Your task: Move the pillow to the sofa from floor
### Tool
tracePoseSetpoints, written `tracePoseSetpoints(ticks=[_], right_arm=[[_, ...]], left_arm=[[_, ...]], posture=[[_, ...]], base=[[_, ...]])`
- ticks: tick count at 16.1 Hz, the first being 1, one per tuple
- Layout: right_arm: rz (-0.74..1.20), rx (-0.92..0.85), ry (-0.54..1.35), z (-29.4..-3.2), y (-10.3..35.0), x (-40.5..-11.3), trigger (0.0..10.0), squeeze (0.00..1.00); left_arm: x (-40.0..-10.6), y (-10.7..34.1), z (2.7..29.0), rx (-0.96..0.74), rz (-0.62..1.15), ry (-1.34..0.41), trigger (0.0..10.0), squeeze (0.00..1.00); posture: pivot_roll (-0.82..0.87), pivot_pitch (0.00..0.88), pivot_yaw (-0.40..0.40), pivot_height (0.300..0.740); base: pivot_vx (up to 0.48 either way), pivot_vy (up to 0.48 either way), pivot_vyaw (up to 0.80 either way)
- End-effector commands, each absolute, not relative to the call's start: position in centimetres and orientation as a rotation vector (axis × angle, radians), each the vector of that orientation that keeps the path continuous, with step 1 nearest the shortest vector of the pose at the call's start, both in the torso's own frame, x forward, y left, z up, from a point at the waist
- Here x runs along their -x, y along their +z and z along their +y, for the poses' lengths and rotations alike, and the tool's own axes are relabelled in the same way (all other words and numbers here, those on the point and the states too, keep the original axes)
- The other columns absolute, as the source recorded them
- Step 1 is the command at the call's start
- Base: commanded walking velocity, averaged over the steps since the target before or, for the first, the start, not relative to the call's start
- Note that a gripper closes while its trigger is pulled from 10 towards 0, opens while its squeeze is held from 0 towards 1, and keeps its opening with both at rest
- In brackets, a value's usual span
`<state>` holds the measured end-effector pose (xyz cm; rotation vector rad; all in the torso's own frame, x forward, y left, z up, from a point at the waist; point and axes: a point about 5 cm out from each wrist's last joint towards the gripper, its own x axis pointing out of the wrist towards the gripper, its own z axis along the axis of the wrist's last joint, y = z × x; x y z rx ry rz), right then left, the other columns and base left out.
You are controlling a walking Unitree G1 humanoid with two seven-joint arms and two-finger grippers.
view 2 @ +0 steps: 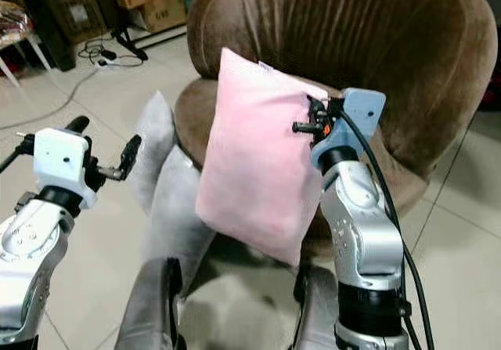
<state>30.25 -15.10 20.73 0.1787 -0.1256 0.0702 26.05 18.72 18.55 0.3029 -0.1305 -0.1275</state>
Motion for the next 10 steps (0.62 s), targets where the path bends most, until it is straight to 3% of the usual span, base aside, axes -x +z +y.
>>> tracePoseSetpoints(ticks=[1, 10], right_arm=[[-0.156, -0.183, 0.062, -15.2, 21.4, -30.2, 10.0, 0.0], [-0.159, -0.163, -0.008, -16.8, 21.8, -30.5, 10.0, 0.0]], left_arm=[[-26.2, 18.6, 18.7, -0.311, -0.136, -0.116, 10.0, 0.0], [-26.4, 18.4, 18.9, -0.316, -0.131, -0.098, 10.0, 0.0]], posture=[[-0.02, 0.0, 0.04, 0.567], [-0.03, 0.0, 0.05, 0.657]], base=[[0.0, 0.0, 0.0], [0.0, 0.0, 0.0]])
